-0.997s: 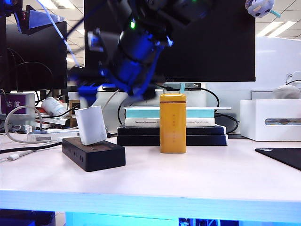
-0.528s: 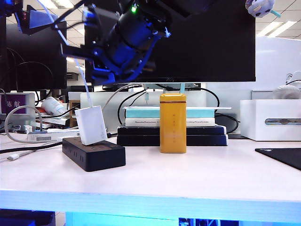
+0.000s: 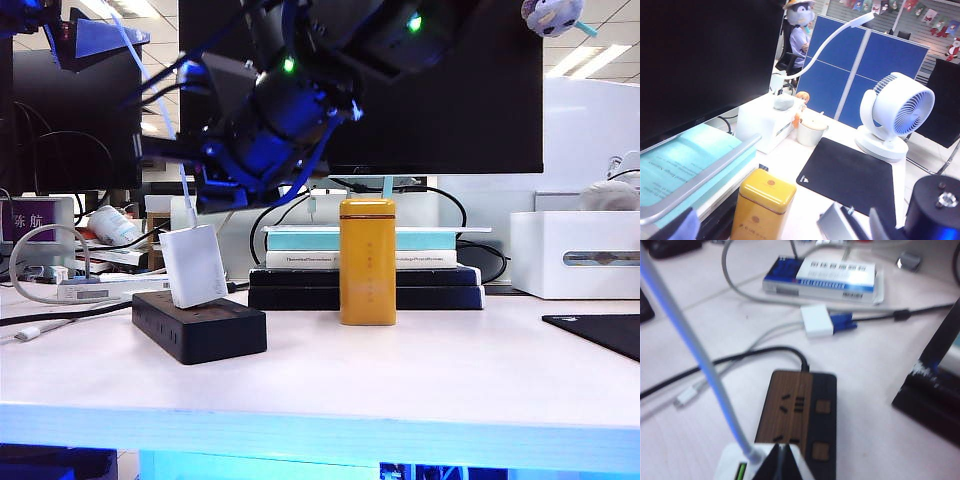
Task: Plug the white charger into the left socket.
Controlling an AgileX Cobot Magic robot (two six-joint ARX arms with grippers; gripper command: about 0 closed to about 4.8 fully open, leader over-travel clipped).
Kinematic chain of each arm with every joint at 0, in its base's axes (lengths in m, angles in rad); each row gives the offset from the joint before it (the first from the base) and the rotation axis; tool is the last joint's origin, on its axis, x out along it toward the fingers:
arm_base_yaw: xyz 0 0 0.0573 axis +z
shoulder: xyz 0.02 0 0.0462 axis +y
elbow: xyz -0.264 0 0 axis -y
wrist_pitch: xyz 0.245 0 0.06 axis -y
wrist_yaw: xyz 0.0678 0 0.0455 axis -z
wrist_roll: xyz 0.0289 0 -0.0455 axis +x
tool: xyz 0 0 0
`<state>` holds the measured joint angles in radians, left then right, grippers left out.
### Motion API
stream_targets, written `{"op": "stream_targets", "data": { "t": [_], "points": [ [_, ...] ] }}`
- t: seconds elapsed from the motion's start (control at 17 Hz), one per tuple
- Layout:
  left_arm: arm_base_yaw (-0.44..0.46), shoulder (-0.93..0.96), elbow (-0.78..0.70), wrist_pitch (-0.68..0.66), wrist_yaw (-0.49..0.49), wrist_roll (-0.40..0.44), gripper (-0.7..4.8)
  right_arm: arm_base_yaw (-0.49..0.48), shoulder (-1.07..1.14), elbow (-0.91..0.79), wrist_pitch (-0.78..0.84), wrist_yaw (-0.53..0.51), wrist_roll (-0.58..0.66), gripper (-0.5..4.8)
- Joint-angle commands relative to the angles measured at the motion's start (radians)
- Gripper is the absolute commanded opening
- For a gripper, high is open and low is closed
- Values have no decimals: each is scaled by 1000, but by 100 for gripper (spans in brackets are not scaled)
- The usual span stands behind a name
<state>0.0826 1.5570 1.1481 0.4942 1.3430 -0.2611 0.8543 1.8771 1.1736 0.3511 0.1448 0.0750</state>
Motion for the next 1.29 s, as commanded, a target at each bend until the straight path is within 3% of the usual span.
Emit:
{"op": "stream_targets", "data": {
  "t": [0.06,1.29],
  "points": [
    [0,-5,5,13,4,-2,479,1,-4,3,20,-10,3,-5],
    [0,-5,5,9,5,-2,479,6,102,3,-274,-32,56,-6]
  ]
}}
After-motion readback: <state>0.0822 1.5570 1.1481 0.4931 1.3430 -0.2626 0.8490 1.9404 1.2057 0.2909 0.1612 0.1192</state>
